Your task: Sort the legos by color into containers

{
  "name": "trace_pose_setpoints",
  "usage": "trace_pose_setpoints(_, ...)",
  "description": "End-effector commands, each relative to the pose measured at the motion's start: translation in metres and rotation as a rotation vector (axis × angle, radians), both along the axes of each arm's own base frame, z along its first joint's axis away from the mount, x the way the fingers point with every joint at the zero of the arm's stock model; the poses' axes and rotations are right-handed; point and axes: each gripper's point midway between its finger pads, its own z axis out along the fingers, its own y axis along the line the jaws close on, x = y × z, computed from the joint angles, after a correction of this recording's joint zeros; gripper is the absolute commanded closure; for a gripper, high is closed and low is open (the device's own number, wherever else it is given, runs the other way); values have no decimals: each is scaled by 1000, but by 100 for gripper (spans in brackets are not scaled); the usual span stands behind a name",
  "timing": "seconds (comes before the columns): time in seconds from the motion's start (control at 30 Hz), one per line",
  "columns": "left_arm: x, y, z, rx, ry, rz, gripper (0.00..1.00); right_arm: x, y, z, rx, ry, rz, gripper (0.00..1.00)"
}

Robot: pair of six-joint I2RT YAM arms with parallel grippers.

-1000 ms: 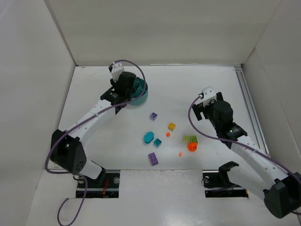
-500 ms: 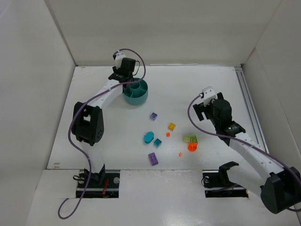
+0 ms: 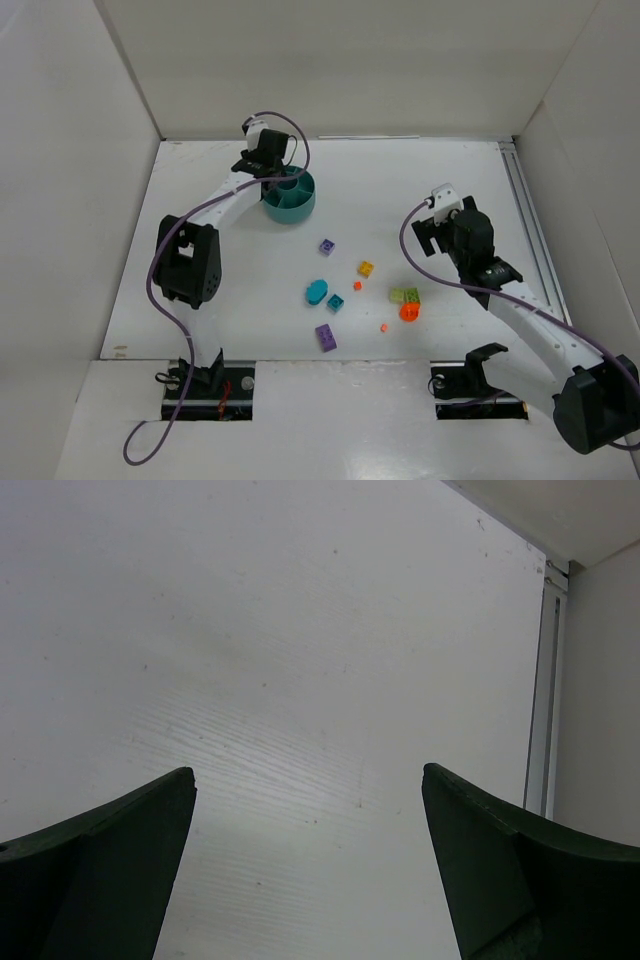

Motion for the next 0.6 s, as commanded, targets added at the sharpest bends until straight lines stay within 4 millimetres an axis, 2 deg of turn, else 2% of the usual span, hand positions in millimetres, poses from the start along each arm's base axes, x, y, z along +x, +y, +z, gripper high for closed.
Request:
trace_pose_setpoints(0.0, -6, 2, 27, -42, -46, 9, 61, 7, 0, 19, 18, -53, -5, 1)
trace_pose_setpoints(0.07, -7, 1, 31, -51, -52, 2, 54, 5, 1, 25, 27, -70, 3, 1)
trace_pose_setpoints(0.1, -8, 1, 37, -55, -63, 1, 46, 4, 1, 21, 24, -62, 3, 0)
trace_pose_setpoints(0.17, -11, 2, 40, -57, -69, 1, 37, 3, 1, 24, 27, -70, 3, 0)
trace_pose_setpoints(0.3, -18, 2, 50, -75, -82, -13, 33, 1, 2, 30, 37, -88, 12, 0)
trace_pose_setpoints(0.43, -30, 2, 60, -97, -100, -31, 22, -1, 17, 24, 63, -69, 98, 0)
trace_pose_setpoints(0.5, -44, 4, 64, -112, -109, -46, 0, 2, 26, 21, 71, -44, 138, 0)
trace_pose_setpoints(0.53, -48, 1, 66, -136, -115, -56, 0, 0, 34, 15, 72, -20, 168, 0)
trace_pose_setpoints(0.57, -60, 3, 68, -148, -125, -67, 0, 0, 43, 17, 84, -17, 208, 0)
